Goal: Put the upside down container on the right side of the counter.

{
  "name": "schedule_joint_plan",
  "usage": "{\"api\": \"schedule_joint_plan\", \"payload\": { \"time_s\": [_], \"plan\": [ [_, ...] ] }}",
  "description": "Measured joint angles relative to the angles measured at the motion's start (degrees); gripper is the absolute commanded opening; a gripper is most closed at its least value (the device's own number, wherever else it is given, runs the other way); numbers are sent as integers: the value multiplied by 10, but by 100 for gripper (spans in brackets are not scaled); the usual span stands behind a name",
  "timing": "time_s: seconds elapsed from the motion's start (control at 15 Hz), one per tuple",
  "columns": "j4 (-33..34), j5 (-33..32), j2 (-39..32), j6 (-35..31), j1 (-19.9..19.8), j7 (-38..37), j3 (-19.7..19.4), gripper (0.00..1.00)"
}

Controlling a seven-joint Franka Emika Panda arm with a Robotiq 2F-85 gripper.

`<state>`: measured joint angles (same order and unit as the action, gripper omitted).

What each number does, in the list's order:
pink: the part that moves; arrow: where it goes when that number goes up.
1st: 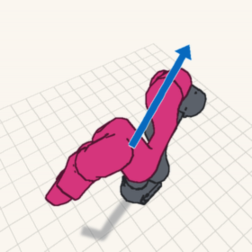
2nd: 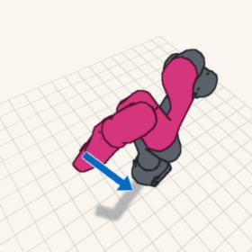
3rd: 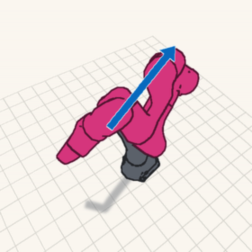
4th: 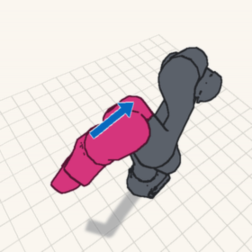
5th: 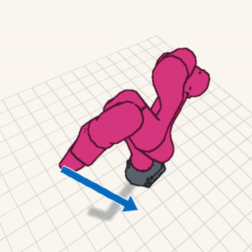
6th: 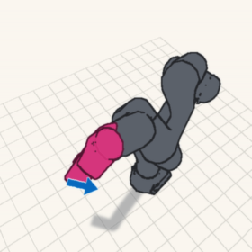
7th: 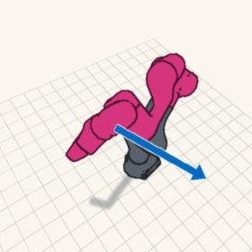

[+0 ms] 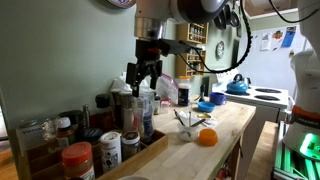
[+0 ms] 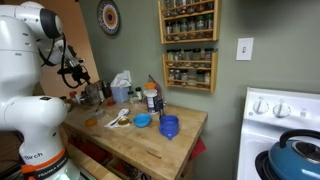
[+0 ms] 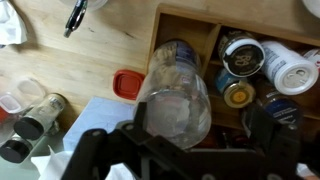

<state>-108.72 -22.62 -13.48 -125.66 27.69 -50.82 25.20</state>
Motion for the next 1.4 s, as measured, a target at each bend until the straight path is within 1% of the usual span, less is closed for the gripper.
{"api": "schedule_joint_plan", "payload": {
  "time_s": [0.2,0.4,0.53,0.67,0.73,1.4],
  "plan": [
    [23,0,-25,0,18,1,-17,100],
    [34,8,-33,0,21,9,-35,100],
    [35,38,-29,0,15,44,-39,100],
    [32,95,-18,-1,5,106,-38,100],
    [33,103,-14,-1,3,118,-40,100],
    [35,102,-18,-1,9,116,-45,100]
  ]
}}
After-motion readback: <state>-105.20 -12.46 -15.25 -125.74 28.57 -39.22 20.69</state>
